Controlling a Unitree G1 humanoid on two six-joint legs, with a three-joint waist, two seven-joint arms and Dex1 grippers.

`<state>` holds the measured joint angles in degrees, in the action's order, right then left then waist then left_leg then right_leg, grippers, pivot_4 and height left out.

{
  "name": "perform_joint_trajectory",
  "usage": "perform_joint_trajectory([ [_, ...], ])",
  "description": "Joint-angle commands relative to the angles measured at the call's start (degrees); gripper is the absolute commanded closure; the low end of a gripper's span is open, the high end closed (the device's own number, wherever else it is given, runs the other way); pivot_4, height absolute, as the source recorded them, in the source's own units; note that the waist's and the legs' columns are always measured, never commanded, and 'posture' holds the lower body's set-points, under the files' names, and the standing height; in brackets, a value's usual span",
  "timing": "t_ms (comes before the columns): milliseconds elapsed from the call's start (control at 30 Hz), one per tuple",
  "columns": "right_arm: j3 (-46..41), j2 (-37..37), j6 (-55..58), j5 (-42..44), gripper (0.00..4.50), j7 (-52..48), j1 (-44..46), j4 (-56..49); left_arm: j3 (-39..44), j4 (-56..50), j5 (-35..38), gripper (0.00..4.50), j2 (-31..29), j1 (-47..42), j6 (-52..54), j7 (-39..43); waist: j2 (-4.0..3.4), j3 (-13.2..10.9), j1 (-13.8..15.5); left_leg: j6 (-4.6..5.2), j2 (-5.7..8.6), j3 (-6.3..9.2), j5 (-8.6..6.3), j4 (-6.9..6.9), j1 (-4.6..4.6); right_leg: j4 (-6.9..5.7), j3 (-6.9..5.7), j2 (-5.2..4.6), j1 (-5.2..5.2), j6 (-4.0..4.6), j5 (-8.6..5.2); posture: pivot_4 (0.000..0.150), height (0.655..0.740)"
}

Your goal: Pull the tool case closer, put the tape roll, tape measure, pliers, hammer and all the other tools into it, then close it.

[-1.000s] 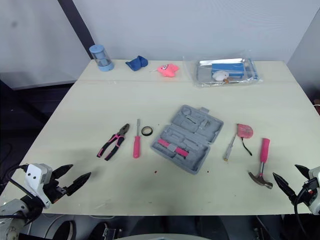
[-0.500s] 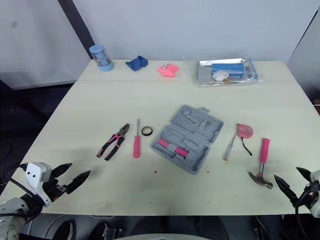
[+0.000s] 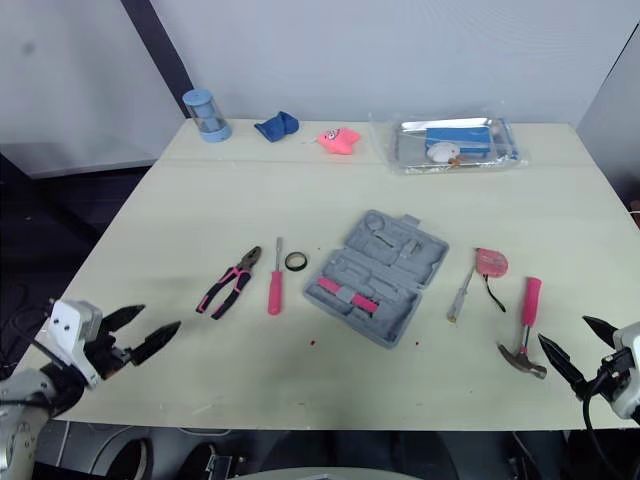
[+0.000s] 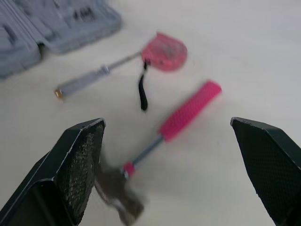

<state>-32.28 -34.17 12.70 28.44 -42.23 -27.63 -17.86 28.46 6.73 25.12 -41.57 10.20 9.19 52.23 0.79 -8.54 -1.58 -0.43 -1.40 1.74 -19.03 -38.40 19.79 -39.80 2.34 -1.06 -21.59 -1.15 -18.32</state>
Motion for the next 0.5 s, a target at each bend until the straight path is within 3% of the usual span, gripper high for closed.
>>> perform_joint_trajectory([
  [33, 2.07, -1.68, 4.93, 0.47, 0.00, 3.61, 3.50, -6.47, -2.36, 3.37, -0.15, 0.09, -3.55, -8.20, 0.65, 1.85, 0.00, 0.00, 0.16, -0.03, 0.01, 0.04, 0.02, -0.01, 0.00, -0.02, -0.04, 0.01, 0.00, 0.00, 0.00, 0.150, 0.7400],
  [200, 7.83, -2.64, 11.77, -0.12, 0.00, 7.12, 9.65, -10.15, -10.49, 15.05, -4.68, 0.09, -5.15, -24.41, -1.08, 5.16, -0.03, -0.01, 0.60, -0.09, 0.12, 0.12, 0.07, -0.03, 0.07, -0.04, -0.10, 0.07, -0.04, 0.00, 0.01, 0.150, 0.7400],
  [367, 13.58, -3.93, 19.69, 0.34, 0.00, 9.36, 15.29, -12.20, -18.96, 29.94, -10.05, 0.09, -2.44, -41.18, -5.04, 9.77, 0.09, -0.09, 0.79, -0.08, 0.20, 0.15, 0.07, -0.12, 0.21, 0.05, -0.13, 0.10, -0.09, -0.01, 0.00, 0.150, 0.7400],
  [500, 18.15, -4.78, 23.30, -1.21, 1.83, 10.28, 19.02, -11.88, -24.20, 41.56, -14.18, 1.83, 2.00, -52.14, -9.83, 13.74, 0.09, -0.09, 0.82, 0.00, 0.34, 0.37, 0.03, -0.50, 0.53, 0.01, -0.60, 0.27, -0.15, -0.02, 0.00, 0.150, 0.7400],
])
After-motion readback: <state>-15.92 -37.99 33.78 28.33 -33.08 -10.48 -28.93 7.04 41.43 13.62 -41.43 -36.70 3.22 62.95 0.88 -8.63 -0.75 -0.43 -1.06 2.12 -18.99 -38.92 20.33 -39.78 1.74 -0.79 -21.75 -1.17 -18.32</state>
